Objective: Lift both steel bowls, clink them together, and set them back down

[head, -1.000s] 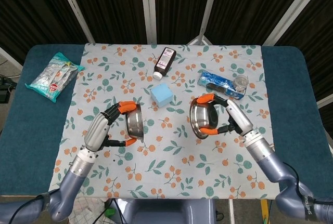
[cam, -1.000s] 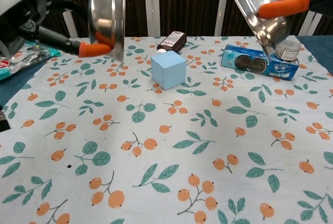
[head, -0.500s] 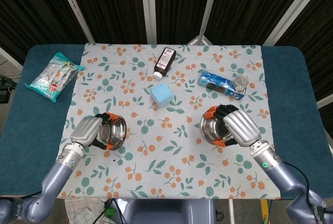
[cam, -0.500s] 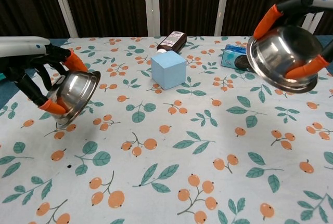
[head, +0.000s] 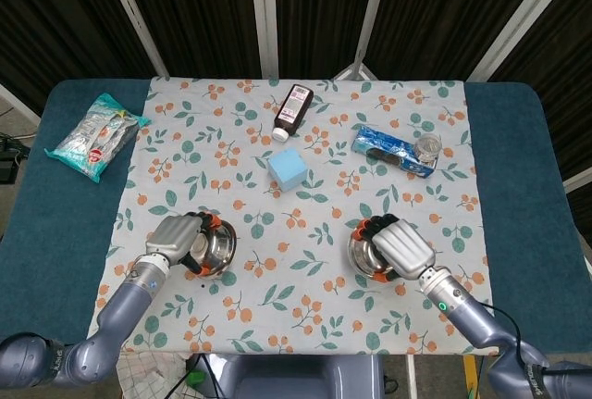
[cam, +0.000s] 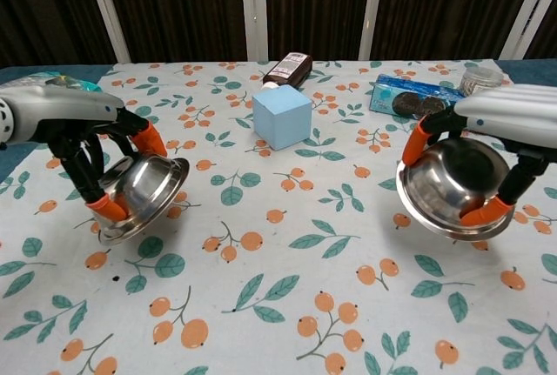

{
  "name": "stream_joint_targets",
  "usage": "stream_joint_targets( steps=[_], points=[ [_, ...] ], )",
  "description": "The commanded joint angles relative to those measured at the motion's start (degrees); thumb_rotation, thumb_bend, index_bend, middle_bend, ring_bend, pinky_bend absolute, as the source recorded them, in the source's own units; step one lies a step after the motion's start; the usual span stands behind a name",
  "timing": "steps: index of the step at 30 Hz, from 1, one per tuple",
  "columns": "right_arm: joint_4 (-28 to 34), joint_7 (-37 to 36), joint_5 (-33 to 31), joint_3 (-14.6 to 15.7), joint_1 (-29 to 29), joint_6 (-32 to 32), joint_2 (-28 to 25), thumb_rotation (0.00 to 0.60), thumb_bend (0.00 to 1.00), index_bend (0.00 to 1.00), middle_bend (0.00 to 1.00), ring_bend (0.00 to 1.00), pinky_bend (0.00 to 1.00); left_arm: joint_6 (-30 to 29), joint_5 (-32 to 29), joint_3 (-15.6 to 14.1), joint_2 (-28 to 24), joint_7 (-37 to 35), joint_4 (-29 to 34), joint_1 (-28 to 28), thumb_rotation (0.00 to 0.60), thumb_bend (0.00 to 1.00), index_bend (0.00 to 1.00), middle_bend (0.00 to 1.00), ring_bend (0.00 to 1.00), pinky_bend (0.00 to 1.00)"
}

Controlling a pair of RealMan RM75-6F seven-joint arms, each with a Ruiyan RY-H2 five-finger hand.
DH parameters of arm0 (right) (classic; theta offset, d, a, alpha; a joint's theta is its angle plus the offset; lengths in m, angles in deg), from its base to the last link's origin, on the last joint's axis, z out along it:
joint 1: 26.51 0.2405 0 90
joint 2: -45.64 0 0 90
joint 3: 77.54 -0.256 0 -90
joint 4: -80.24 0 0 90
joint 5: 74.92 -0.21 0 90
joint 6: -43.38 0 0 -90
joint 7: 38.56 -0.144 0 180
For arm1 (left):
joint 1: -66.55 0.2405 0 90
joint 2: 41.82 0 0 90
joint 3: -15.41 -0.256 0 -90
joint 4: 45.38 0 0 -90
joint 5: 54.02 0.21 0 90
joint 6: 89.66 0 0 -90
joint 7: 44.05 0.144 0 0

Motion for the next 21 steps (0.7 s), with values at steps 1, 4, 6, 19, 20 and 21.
stream_joint_targets(
  steps=[1, 4, 6, 19, 20, 21],
  points=[
    [-1.4, -0.09, -1.26, -0.43, 0.67, -0.9, 1.48, 0.6, 0.16, 0.56, 0.37, 0.48, 0.48, -0.64, 0.07, 0.17, 2.45, 0.1, -2.27, -0.85, 0.6, 0.04, 0.28, 0.17, 0.18, 0.37],
    [-2.46, -0.22, -2.16, -0.68, 0.95, -1.26, 2.51, 0.6, 0.16, 0.56, 0.37, 0.48, 0.45, -1.01, 0.1, -0.12, 4.49, 0.07, -3.75, -1.2, 0.6, 0.04, 0.27, 0.15, 0.16, 0.36],
    [-3.1, -0.2, -2.23, -0.78, 0.97, -0.93, 3.07, 0.6, 0.16, 0.56, 0.37, 0.47, 0.42, -1.29, 0.49, -0.24, 5.72, 0.35, -4.93, -1.54, 0.6, 0.04, 0.27, 0.15, 0.16, 0.36],
    [-3.34, 2.14, -7.09, -1.75, 1.29, -2.07, 3.76, 0.6, 0.16, 0.54, 0.32, 0.31, 0.22, -4.83, 6.61, -1.44, 15.09, 3.21, -13.17, -3.07, 0.6, 0.04, 0.24, 0.12, 0.12, 0.32],
    [-3.3, 2.08, -7.41, -1.79, 1.34, -2.27, 3.71, 0.6, 0.16, 0.51, 0.31, 0.29, 0.2, -5.51, 6.96, -1.48, 15.58, 3.78, -13.46, -3.17, 0.6, 0.04, 0.23, 0.11, 0.12, 0.32],
    [-3.3, 2.09, -7.71, -1.81, 1.4, -2.47, 3.67, 0.6, 0.16, 0.47, 0.29, 0.28, 0.18, -6.21, 7.3, -1.47, 16.06, 4.31, -13.71, -3.26, 0.6, 0.04, 0.22, 0.1, 0.1, 0.3]
  ],
)
